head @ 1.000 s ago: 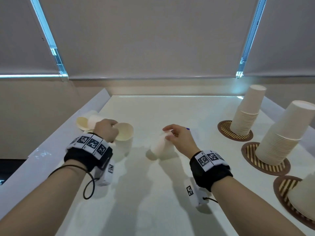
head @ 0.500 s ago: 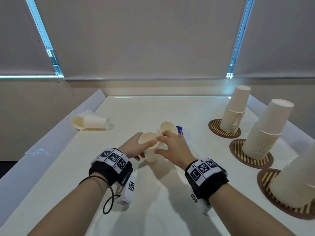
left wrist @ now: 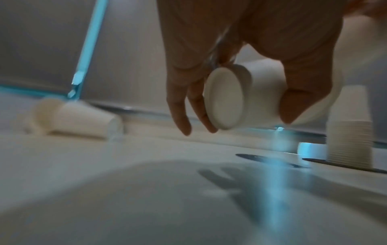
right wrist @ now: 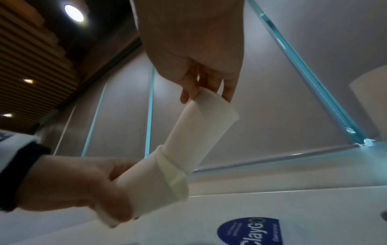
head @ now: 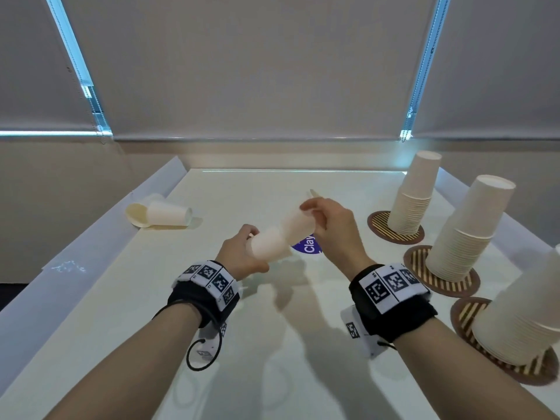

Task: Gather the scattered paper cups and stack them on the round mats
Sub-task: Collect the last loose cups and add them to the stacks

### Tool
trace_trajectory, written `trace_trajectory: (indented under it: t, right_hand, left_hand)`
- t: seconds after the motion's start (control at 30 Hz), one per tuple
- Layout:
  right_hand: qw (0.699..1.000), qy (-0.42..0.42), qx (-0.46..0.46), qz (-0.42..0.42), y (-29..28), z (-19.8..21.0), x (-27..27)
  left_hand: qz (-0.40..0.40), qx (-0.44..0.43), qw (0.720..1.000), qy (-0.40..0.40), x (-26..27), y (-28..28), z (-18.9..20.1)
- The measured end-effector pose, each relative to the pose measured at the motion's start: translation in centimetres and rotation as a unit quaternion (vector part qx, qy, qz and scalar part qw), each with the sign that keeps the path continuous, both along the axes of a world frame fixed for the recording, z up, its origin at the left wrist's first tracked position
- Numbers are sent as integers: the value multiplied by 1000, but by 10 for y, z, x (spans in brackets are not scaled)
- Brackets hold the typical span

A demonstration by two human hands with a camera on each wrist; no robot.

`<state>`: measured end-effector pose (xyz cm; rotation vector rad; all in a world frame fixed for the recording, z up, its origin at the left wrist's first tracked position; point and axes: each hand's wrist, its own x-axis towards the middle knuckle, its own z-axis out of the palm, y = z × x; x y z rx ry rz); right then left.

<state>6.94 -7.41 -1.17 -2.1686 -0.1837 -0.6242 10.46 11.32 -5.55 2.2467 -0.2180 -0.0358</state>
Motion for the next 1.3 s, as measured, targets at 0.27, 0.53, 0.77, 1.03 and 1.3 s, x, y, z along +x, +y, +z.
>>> trace_trajectory:
  t: [0.27, 0.53, 0.77, 1.03, 1.3]
  right_hand:
    - [975, 141, 145, 88, 29, -11, 15]
    - [967, 145, 200, 68, 28, -21, 42]
    - [961, 146, 224, 71, 23, -31, 76]
    - [960, 158, 221, 64, 25, -43, 97]
    - [958, 163, 224, 68, 26, -40, 93]
  left_hand:
    - [-95, -130, 987, 25, 15, -3, 21]
    - [269, 34, 961, -59, 107, 85, 19]
    - [407, 105, 907, 16, 162, 155, -4]
    - [384, 92, 919, 9, 178, 159, -21]
    - [265, 83, 959, 53, 158, 141, -18]
